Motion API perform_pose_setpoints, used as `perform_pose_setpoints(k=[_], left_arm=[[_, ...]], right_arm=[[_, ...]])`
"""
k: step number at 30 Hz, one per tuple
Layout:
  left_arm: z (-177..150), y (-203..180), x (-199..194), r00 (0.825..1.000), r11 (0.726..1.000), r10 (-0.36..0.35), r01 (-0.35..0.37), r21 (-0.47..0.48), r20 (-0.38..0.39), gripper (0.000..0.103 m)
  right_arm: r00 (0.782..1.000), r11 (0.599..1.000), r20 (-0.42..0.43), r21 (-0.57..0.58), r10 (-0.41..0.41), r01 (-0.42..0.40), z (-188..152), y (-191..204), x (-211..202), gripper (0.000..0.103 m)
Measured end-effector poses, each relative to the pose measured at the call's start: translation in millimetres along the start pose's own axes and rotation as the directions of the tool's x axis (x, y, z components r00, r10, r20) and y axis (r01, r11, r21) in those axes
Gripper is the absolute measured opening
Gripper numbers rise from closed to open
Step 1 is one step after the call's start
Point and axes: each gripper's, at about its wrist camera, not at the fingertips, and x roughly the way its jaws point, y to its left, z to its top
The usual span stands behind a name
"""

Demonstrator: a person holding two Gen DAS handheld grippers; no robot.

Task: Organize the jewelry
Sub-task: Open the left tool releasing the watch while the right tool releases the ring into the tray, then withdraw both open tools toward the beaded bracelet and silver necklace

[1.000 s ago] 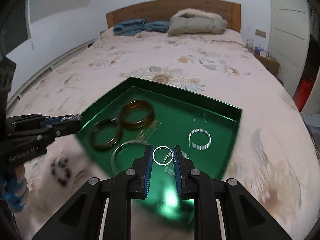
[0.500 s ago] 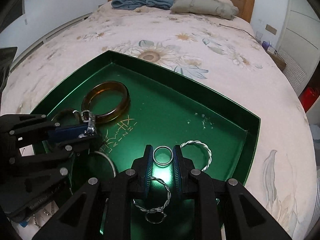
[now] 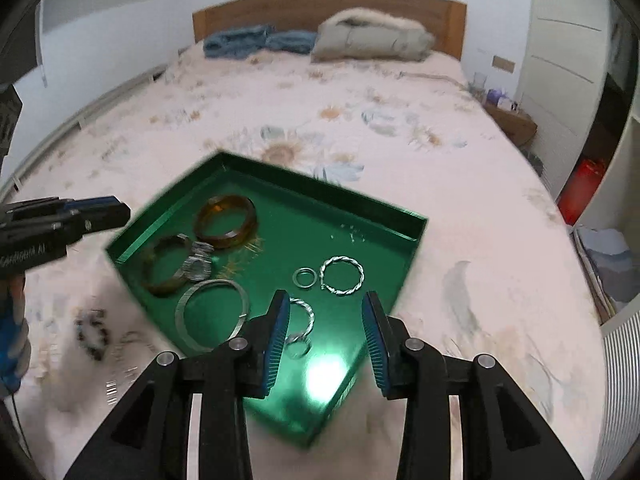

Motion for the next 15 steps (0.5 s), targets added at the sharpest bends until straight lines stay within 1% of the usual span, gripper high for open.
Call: perform_pose_setpoints(k=[1,4,7,10,11,13,15], left_arm=[[1,2,-18,1.000,1.000,0.009,-0.009,0.003,0.026,0.024],[-1,9,-68,0.995,1.000,0.028,-0.027,-0.007,0.094,0.024],[-7,15,-109,0.991,0.998,0.057,-0.057,-0.001,0.123,0.024],[-20,20,-153,0.984,0.995,0.098,-0.100,0.001,0.151,0.024],[-25,22,-165,0.983,0.994,0.105,-0.106,-0.004,0.153,0.026],[-37,28,-186,0.980,0.993,0.117,-0.115,-0.016,0.160,0.040],[-49,32,-205,0.978,0.992,0.129,-0.128,-0.015,0.167,0.040]], right_arm=[[1.000,1.000,0.012,-0.001,0.002,-0.002,-1,1,-10,0.038],[0.998,1.000,0.067,-0.019,0.015,-0.014,-9,10,-61,0.038],[0.994,0.999,0.107,-0.025,0.036,-0.033,-18,19,-100,0.039],[0.987,0.998,0.149,-0.036,0.054,-0.049,-33,32,-144,0.043],[0.986,0.998,0.158,-0.039,0.056,-0.050,-37,36,-154,0.043],[0.981,0.997,0.180,-0.043,0.066,-0.059,-48,44,-176,0.043],[0.978,0.996,0.192,-0.042,0.083,-0.076,-58,52,-193,0.044]])
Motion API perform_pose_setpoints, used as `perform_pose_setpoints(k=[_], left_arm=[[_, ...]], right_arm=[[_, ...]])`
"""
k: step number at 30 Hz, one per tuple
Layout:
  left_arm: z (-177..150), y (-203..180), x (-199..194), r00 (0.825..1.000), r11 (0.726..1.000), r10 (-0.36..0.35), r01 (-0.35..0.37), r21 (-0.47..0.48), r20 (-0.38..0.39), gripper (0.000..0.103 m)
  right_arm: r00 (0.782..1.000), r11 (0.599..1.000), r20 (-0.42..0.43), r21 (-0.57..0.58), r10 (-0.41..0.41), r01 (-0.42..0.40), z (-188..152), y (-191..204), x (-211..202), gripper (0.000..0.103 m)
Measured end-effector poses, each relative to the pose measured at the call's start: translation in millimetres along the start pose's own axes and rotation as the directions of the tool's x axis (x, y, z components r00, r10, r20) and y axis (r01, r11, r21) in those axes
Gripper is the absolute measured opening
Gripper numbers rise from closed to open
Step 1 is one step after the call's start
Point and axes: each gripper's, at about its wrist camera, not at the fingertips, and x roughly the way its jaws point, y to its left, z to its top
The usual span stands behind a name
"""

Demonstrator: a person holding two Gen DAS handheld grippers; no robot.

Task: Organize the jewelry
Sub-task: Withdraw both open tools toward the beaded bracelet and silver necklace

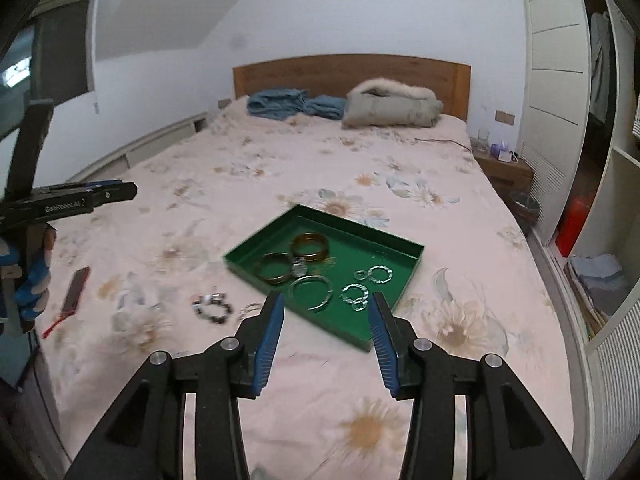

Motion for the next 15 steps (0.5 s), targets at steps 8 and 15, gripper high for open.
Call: perform_pose_setpoints(k=[8,15], left_arm=[[-40,19,-37,1.000,1.000,-0.008,0.008,0.019,-0.013,0.042],[-83,23,-23,0.999,0.999,-0.011,0.012,0.035,-0.052,0.053]], right_arm=[[1.000,1.000,0.015,0.002,0.020,-0.020,-29,28,-37,0.051],[0.999,0.999,-0.019,0.024,0.040,-0.040,-51,38,-28,0.056]])
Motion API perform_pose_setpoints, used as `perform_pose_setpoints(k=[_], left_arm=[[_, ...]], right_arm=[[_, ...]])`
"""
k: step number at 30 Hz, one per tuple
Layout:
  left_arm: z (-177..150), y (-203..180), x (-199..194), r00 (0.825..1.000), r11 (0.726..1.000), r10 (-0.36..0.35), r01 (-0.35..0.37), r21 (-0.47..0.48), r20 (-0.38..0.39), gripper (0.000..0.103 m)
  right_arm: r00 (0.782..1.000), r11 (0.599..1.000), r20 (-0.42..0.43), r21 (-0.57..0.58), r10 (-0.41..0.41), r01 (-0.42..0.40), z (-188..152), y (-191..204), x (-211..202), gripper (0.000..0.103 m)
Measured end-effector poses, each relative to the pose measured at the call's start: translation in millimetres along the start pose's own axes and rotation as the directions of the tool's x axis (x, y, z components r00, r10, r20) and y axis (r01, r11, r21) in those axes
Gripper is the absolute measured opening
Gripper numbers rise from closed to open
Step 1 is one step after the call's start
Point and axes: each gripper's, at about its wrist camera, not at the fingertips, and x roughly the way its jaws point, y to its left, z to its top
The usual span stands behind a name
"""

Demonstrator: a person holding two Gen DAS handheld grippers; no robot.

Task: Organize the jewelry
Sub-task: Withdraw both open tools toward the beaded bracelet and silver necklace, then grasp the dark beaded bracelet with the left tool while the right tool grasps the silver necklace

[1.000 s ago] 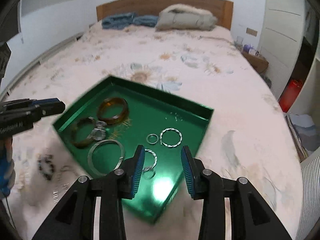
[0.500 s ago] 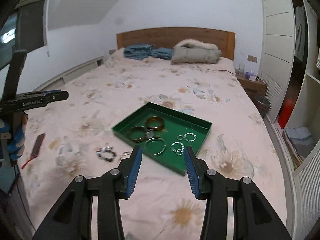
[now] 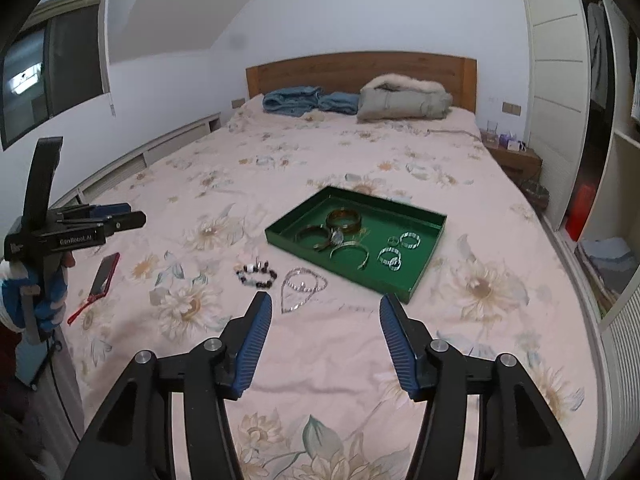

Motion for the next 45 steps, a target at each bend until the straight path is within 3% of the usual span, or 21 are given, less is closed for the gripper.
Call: perform_pose_setpoints(k=[8,25,39,41,45], left_arm=[[-24,3,46,0.998,1.000,-0.025,0.024,-0.010,-0.053,0.053],[-35,-2,189,0.975,0.994,-0.093,0.102,0.032,-0.203,0.053],[-35,2,246,0.966,0.994,-0.074,0.092,0.060,-0.248,0.052],[-35,3,248,0.966,0.994,-0.075,0.092,0.060,-0.246,0.050],[-36,9,250,0.969,0.996,-0.069,0.081,0.041,-0.235,0.036]], right_arm=[[0.997,0.999,-0.070,0.032,0.035,-0.033,-20,0,41,0.056],[0.967,0.985,-0.219,0.134,0.134,-0.106,-36,-10,188,0.056],[0.950,0.976,-0.251,0.155,0.187,-0.151,-27,-15,249,0.056],[0.947,0.972,-0.248,0.167,0.203,-0.165,-23,-15,255,0.056],[0.944,0.969,-0.250,0.168,0.217,-0.179,-17,-13,266,0.056]])
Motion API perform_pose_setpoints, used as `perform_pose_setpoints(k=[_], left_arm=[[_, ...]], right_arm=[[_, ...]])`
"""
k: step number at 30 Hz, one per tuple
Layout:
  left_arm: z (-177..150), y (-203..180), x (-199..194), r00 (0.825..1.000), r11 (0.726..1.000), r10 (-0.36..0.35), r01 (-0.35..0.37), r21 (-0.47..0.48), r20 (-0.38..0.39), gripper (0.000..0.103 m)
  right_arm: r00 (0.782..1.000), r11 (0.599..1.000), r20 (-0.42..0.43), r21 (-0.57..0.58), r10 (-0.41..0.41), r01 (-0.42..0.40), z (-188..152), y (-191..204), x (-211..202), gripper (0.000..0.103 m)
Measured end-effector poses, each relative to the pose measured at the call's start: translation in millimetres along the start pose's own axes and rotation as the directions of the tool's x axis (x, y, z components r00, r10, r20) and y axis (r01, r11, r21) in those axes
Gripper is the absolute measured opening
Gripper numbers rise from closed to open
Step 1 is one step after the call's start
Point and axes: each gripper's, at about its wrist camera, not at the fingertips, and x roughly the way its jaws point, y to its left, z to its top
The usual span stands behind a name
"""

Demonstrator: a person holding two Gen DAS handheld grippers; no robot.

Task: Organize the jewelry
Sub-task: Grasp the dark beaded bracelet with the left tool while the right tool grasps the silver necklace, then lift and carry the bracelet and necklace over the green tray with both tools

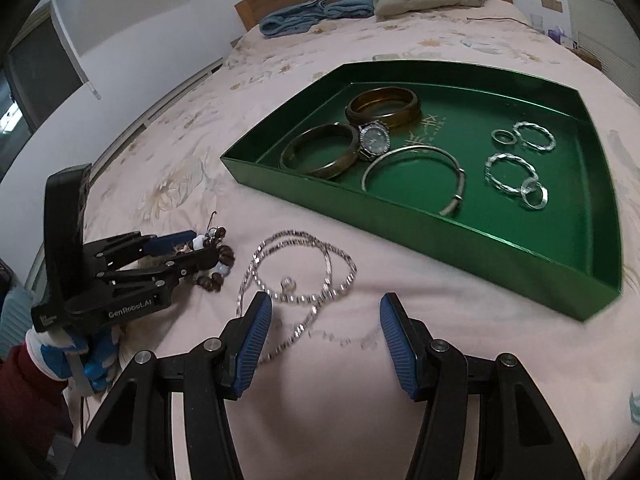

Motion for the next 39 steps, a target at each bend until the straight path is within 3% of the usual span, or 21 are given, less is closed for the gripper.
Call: perform_pose_setpoints(k=[5,7,10,12,14,16,24,39], left_arm=[[-2,0,0,1.000,1.000,0.011,-0.011,0.000,0.010,0.026],[-3,-2,0,1.000,1.000,0.021,-0.021,0.010,0.013,0.022],[-3,-6,0,0.999,0.999,0.036,-0.036,0.025,0.016,0.020],[-2,-8,0,0.999,0.999,0.043,-0.043,0.029,0.014,0.019],[-2,-11,-2,0.999,0.998,0.053,-0.054,0.037,0.012,0.017],[-3,-14,-6,0.998,0.997,0.065,-0.065,0.044,0.017,0.012],[-12,-22,-37,0.997,0.997,0.070,-0.072,0.039,0.045,0.011],[-25,-61,-134,0.987,0.997,0.034,-0.045,0.062,0.160,0.011]], right_arm=[[0.999,0.998,-0.025,-0.053,-0.038,0.037,9,10,20,0.059],[0.997,0.995,-0.029,-0.079,-0.070,0.067,12,15,26,0.054],[0.995,0.991,-0.033,-0.099,-0.096,0.093,12,17,29,0.042],[0.994,0.989,-0.034,-0.103,-0.106,0.102,11,16,28,0.022],[0.993,0.988,-0.037,-0.112,-0.108,0.104,9,18,27,0.011],[0.993,0.985,-0.028,-0.131,-0.117,0.113,5,21,23,0.009],[0.995,0.984,0.040,-0.152,-0.086,0.091,-20,35,-16,0.008],[0.983,0.982,0.165,-0.153,-0.082,0.107,-59,55,-130,0.008]])
